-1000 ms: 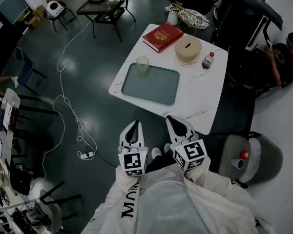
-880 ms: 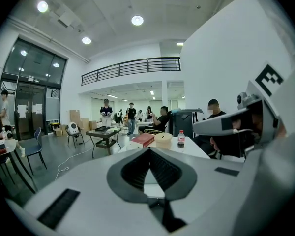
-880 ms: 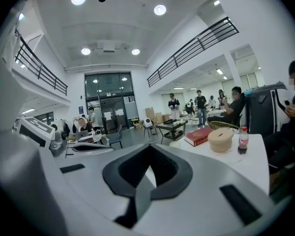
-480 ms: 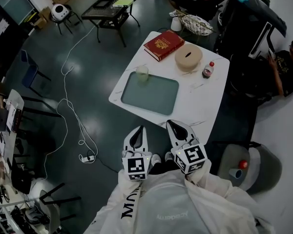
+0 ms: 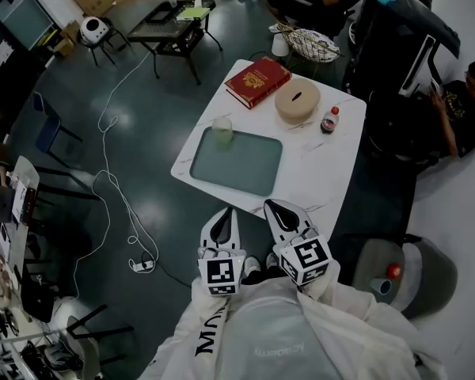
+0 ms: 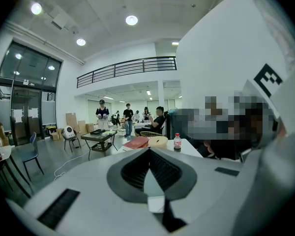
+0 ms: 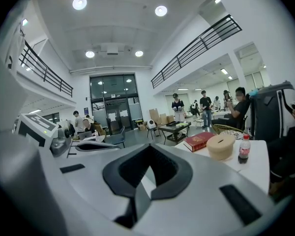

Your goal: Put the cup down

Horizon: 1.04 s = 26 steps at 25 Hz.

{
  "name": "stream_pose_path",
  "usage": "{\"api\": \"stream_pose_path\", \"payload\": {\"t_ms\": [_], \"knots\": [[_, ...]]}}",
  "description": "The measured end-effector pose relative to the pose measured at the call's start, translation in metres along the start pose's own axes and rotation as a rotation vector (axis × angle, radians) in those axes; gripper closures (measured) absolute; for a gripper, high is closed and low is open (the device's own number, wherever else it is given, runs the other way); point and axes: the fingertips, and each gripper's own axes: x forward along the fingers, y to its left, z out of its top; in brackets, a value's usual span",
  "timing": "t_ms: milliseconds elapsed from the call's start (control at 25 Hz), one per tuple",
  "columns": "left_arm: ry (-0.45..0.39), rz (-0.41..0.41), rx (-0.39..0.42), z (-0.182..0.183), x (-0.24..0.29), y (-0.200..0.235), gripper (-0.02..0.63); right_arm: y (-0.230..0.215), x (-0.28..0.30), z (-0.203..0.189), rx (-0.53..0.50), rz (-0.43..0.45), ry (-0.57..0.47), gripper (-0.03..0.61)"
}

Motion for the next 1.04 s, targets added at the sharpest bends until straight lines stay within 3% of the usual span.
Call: {"api": "stream_pose_path", "payload": {"t_ms": [1040], "knots": [[0.025, 0.015, -0.004, -0.008, 0.007, 0.006, 0.603, -0.004, 0.010, -0.007, -0.001, 0.011, 0.025, 0.574]]}}
